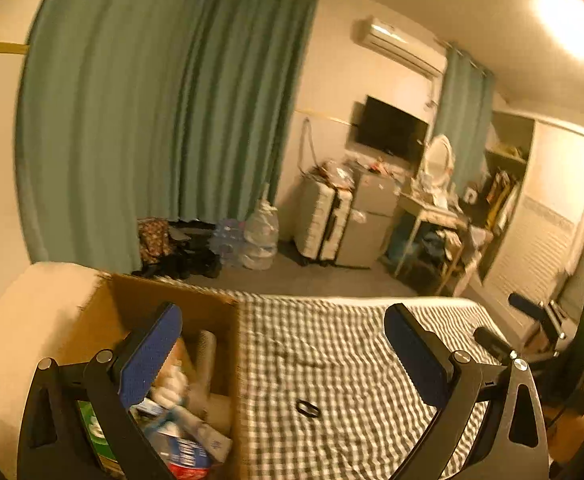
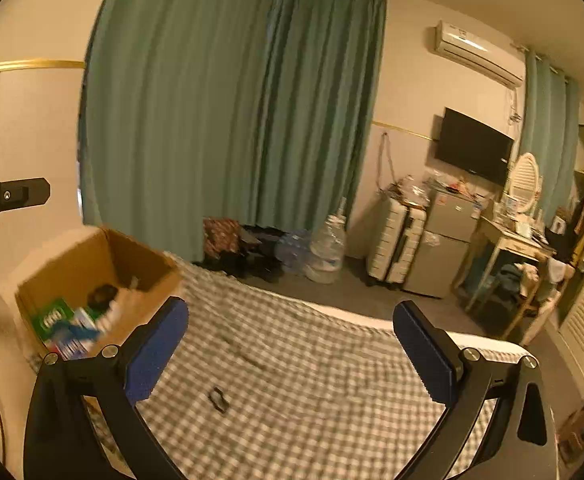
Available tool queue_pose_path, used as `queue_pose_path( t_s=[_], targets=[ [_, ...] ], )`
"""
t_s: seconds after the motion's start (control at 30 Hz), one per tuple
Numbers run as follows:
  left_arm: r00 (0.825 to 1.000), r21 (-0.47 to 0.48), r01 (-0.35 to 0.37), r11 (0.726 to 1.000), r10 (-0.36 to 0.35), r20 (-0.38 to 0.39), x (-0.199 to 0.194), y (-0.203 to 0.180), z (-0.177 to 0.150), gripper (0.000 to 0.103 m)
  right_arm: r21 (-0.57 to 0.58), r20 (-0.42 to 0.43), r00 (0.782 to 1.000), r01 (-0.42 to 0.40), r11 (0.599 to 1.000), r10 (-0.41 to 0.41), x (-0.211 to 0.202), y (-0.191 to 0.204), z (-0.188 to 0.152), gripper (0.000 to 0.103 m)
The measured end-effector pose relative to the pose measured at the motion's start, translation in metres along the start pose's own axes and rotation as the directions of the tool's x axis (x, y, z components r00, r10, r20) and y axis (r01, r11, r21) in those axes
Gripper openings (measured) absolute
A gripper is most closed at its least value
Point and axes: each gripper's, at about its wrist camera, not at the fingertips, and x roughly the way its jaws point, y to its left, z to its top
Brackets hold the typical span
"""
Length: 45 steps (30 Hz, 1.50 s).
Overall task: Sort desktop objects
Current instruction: 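Move the left tool back over the black hair tie on the bed, then close the left tool on the black hair tie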
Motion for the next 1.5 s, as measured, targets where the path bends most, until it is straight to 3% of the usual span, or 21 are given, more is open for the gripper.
queue_pose_path(
  t_s=[0.2, 0.3, 0.4, 0.5, 0.6, 0.9, 1.03, 1.1, 1.17, 1.23, 1.27, 1.4, 1.5],
  targets=[
    [0.989, 0.052, 0.077, 0.996, -0.070, -0.129, 0.052, -0.040, -0.031, 0.103, 0.087, -0.047, 0.998, 0.033, 0.996, -0.029, -0.009, -0.046, -0.024, 0.103],
    [0.977, 0.094, 0.094, 0.991, -0.074, -0.201, 0.091, -0.059, -0.054, 0.093, 0.145, -0.081, 0.997, 0.031, 0.989, -0.019, 0.001, -0.060, -0.038, 0.103],
    [0.958, 0.144, 0.043, 0.989, 0.000, -0.288, 0.133, -0.065, -0.081, 0.084, 0.168, -0.154, 0.988, 0.023, 0.986, 0.003, 0.020, -0.065, -0.054, 0.103],
    [0.927, 0.158, -0.001, 0.988, 0.061, -0.371, 0.170, -0.060, -0.104, 0.082, 0.182, -0.187, 0.982, 0.008, 0.983, 0.027, 0.034, -0.069, -0.065, 0.103],
    [0.889, 0.135, -0.013, 0.991, 0.074, -0.453, 0.202, -0.053, -0.124, 0.081, 0.209, -0.193, 0.980, -0.010, 0.978, 0.051, 0.044, -0.073, -0.070, 0.103],
    [0.805, 0.145, -0.016, 0.989, 0.098, -0.585, 0.260, -0.050, -0.182, 0.073, 0.226, -0.255, 0.963, -0.031, 0.974, 0.089, 0.079, -0.079, -0.095, 0.103],
    [0.767, 0.144, -0.037, 0.989, 0.120, -0.631, 0.279, -0.042, -0.198, 0.064, 0.227, -0.276, 0.956, -0.039, 0.973, 0.103, 0.091, -0.079, -0.105, 0.102],
    [0.771, 0.156, -0.035, 0.987, 0.126, -0.624, 0.279, -0.044, -0.200, 0.062, 0.225, -0.286, 0.952, -0.042, 0.974, 0.107, 0.096, -0.079, -0.109, 0.103],
    [0.775, 0.155, -0.027, 0.988, 0.119, -0.621, 0.277, -0.044, -0.200, 0.049, 0.223, -0.296, 0.949, -0.042, 0.974, 0.108, 0.100, -0.077, -0.113, 0.103],
    [0.777, 0.162, -0.019, 0.987, 0.117, -0.618, 0.274, -0.047, -0.200, 0.019, 0.229, -0.306, 0.945, -0.044, 0.972, 0.115, 0.102, -0.077, -0.115, 0.103],
    [0.777, 0.167, -0.012, 0.986, 0.115, -0.619, 0.273, -0.048, -0.200, 0.012, 0.233, -0.310, 0.943, -0.043, 0.971, 0.116, 0.103, -0.078, -0.115, 0.102],
    [0.781, 0.205, -0.003, 0.979, 0.130, -0.611, 0.266, -0.056, -0.198, 0.006, 0.248, -0.305, 0.946, -0.037, 0.968, 0.115, 0.097, -0.081, -0.114, 0.102],
    [0.798, 0.211, -0.007, 0.977, 0.133, -0.588, 0.258, -0.060, -0.186, 0.006, 0.261, -0.291, 0.951, -0.024, 0.965, 0.102, 0.090, -0.084, -0.110, 0.103]
  ],
)
